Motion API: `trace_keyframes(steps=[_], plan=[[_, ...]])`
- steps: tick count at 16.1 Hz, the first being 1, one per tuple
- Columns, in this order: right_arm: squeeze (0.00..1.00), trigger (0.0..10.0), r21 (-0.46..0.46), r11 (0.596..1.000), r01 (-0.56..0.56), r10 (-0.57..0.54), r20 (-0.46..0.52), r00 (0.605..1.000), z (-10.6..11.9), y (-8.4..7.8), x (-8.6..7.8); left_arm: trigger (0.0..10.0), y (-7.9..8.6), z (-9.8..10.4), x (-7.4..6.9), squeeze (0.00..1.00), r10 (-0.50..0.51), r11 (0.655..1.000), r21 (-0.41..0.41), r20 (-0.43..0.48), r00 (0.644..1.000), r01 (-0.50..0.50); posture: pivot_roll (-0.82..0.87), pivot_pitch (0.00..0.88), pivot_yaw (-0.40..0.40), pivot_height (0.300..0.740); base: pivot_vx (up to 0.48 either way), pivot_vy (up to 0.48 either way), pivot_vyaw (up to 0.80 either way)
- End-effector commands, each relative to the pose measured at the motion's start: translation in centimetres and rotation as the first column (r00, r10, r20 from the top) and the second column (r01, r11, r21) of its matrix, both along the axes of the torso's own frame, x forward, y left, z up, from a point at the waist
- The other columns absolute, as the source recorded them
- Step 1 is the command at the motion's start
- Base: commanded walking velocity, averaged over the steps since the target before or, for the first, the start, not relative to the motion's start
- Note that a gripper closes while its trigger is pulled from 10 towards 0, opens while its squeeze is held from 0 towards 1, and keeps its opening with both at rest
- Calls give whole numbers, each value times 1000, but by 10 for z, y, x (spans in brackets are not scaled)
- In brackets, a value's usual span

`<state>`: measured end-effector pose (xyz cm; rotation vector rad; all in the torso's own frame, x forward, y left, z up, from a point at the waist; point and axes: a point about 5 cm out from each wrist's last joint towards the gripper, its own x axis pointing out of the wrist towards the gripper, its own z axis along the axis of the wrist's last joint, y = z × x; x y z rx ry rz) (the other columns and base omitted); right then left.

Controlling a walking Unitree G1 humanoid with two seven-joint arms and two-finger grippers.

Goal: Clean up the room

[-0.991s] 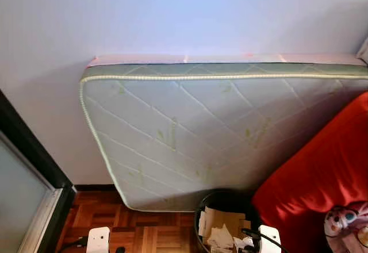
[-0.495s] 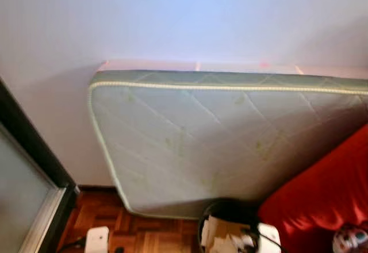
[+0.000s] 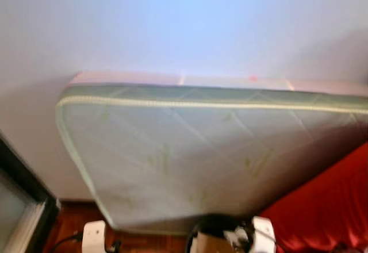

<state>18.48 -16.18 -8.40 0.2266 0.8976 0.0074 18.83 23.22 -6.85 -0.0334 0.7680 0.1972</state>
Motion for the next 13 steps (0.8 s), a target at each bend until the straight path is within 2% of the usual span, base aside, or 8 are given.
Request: trace_keyframes(steps=[1, 3, 6, 7, 8, 10, 13], plan=[[0, 10000, -26, 1000, -5, 5, 3, 1000, -1, -11, -6, 10000, -6, 6, 12, 0, 1, 1000, -20, 63, 998, 0, 126, 0, -55, 729, 0, 0, 0], [0, 10000, -25, 998, -59, 61, 70, 996, 3, -10, 0, 10000, -12, 18, 30, 0, -15, 999, -28, 165, 986, 20, 127, 0, -57, 729, 0, 0, 0], [0, 10000, -19, 998, -59, 61, 148, 987, 8, -10, 5, 10000, -14, 26, 38, 0, -14, 1000, -15, 245, 969, 18, 127, 0, -57, 729, 0, 0, 0], [0, 10000, -42, 996, -82, 91, 259, 962, 26, 5, 35, 10000, -12, 31, 42, 0, -13, 1000, -5, 285, 958, 15, 126, 0, -55, 729, 0, 0, 0], [0, 10000, -43, 994, -98, 106, 340, 935, 40, 15, 55, 10000, -10, 39, 47, 0, -8, 1000, 6, 347, 938, 7, 124, 0, -51, 729, 0, 0, 0], [0, 10000, -5, 995, -102, 95, 413, 906, 49, 21, 64, 10000, -9, 55, 57, 0, -26, 999, 31, 458, 888, 14, 119, 0, -47, 729, 0, 0, 0], [0, 10000, 37, 996, -87, 58, 484, 873, 58, 23, 71, 10000, -17, 66, 63, 0, -54, 998, 49, 528, 848, 34, 118, 0, -51, 729, 0, 0, 0]])
